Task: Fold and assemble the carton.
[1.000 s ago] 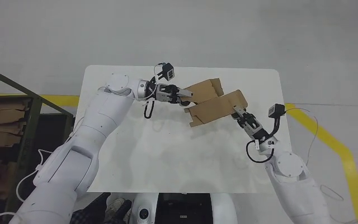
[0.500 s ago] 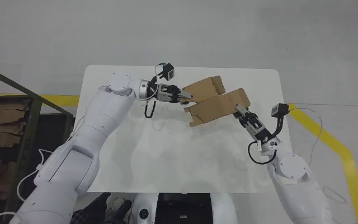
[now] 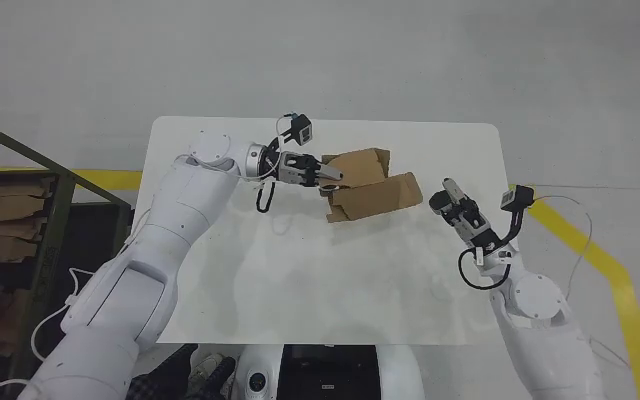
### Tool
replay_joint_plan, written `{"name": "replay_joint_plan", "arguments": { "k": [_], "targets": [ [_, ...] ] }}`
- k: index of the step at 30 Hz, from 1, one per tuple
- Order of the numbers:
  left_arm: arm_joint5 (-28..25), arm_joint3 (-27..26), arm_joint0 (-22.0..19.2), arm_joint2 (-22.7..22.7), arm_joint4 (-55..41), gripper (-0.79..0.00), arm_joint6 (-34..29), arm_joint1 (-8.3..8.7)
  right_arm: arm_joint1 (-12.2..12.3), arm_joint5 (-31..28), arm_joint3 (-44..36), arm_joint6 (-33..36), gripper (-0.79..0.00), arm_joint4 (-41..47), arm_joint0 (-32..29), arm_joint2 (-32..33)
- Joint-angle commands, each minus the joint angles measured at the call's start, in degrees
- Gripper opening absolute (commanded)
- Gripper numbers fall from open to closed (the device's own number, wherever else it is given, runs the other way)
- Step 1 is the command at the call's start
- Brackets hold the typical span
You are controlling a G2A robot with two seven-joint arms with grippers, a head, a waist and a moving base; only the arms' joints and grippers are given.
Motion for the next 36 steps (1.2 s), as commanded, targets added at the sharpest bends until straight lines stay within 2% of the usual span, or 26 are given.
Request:
{"name": "replay_joint_plan", "arguments": {
  "k": [1,3,9,17,20,22,26,31,36],
  "targets": [
    [-0.2,0.0,-0.1,0.1,0.3,-0.785,-1.3,0.00,0.2,-0.7,0.4,2.4,0.000,0.6,0.3,1.0],
    [-0.6,0.0,-0.2,0.3,0.6,-0.785,-2.6,-0.04,0.3,-1.8,0.9,5.1,0.000,1.3,0.8,1.8],
    [-0.9,-3.6,0.2,2.5,0.9,-0.785,-2.6,0.07,1.1,-3.5,4.4,22.3,0.000,7.2,4.9,2.5],
    [-0.9,-10.0,0.9,6.3,0.1,-0.785,-2.6,1.48,1.5,-3.4,10.6,40.3,0.000,13.2,11.5,0.1],
    [-0.9,-11.7,0.8,7.8,-0.8,-0.785,-2.6,2.23,1.5,-4.0,12.7,44.5,-0.006,15.8,13.4,-0.8],
    [-0.9,-12.7,0.7,8.8,-1.6,-0.785,-2.6,2.73,1.4,-4.6,14.1,47.0,-0.102,18.2,14.3,-1.2],
    [-0.9,-14.3,0.4,10.9,-3.4,-0.785,-2.6,3.72,1.3,-5.6,16.9,51.2,-0.129,21.6,16.2,-2.2],
    [-0.9,-15.0,-0.3,12.9,-5.5,-0.785,-2.6,4.72,1.1,-6.0,19.7,54.3,-0.215,24.8,18.2,-3.5],
    [-0.9,-15.1,-0.7,14.0,-6.9,-0.785,-2.6,5.38,0.9,-5.9,20.6,56.3,-0.243,25.7,19.5,-5.0]
  ]
}}
